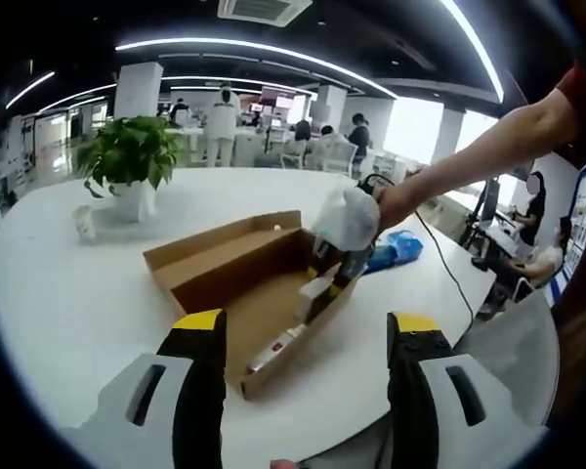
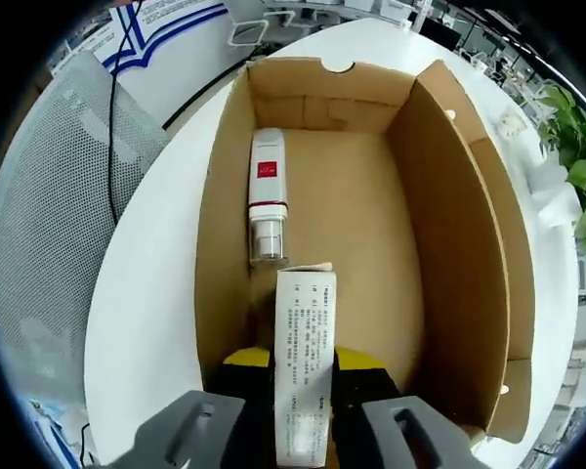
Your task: Operate the shoe box by opening the lid, removing the specified soft item, and placing it in the target area until the item is outside and the box remains undamaged.
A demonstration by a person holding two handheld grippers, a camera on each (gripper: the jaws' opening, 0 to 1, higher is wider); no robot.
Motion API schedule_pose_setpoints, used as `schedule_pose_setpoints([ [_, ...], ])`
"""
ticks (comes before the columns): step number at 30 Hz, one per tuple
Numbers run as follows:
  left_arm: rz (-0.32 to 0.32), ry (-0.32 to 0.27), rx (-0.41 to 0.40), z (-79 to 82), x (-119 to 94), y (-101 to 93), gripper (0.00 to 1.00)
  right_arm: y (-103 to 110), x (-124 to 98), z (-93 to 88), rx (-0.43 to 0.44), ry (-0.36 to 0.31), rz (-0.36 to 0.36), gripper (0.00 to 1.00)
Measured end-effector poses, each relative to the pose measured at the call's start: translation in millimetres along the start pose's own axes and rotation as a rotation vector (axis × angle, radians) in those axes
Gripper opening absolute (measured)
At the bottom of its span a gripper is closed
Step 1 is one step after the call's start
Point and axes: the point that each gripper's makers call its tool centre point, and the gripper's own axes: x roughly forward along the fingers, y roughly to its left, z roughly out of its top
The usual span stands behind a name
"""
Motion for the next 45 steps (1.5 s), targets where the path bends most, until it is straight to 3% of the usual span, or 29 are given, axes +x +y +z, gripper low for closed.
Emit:
schedule_pose_setpoints([
  [28,-0.022,-0.03,-0.005,14.9,7,-3.2,0.66,-15,-58,18.6,0.038,-0.075,-0.081,0.17],
  [45,-0.066,-0.047,-0.001,25.5,21,-18.8,0.66,-5,-104,8.5,0.022,-0.086,-0.132,0.17],
])
